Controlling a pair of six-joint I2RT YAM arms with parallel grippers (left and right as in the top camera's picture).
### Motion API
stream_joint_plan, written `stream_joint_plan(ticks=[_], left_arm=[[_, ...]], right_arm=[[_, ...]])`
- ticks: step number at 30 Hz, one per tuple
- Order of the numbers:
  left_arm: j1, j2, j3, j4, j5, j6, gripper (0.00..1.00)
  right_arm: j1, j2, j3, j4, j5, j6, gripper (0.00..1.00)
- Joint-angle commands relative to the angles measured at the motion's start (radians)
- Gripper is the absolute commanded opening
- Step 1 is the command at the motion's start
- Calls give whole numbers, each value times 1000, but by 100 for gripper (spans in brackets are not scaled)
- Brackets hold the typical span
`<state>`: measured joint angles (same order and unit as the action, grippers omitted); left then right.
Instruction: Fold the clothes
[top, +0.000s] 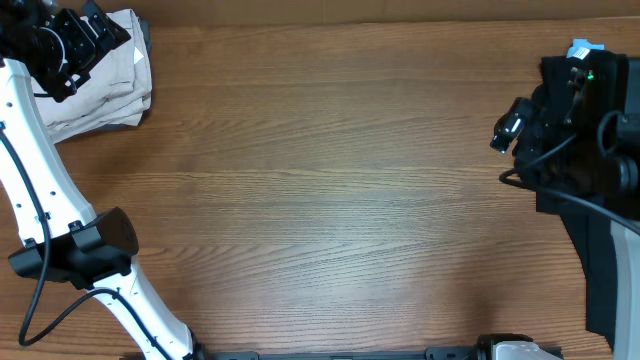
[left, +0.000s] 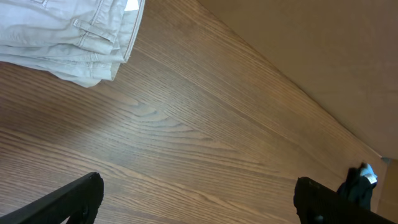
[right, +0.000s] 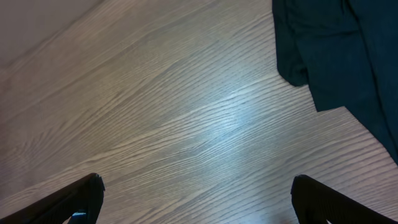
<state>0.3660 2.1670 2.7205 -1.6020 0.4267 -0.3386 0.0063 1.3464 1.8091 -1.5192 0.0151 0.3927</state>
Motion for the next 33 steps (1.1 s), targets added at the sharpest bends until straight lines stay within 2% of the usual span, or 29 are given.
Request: stream_joint_plan(ticks=[1,10,14,15,19,29,33], left_arm=[[-7,5,-3,-2,8,-9,100],[-6,5,-3,-2,8,-10,100],[-6,5,-3,-2,8,-9,100],[-6,5,-3,-2,8,-9,100],[-6,5,-3,-2,8,-10,100],[-6,5,-3,-2,8,-9,100],[-6,5,-3,-2,8,-9,100]], right_arm=[[-7,11,3,3,13,4,100],[-6,11,0,1,10,4,100],[2,-41,-73,151,-40,4,100],[23,-90,-147,252,-55,4,100],[53,-243,-370,453,-62,4,100],[48,-737,-1112,1052,-62,4,100],[48,-901,-1353,1284,-62,3,100]])
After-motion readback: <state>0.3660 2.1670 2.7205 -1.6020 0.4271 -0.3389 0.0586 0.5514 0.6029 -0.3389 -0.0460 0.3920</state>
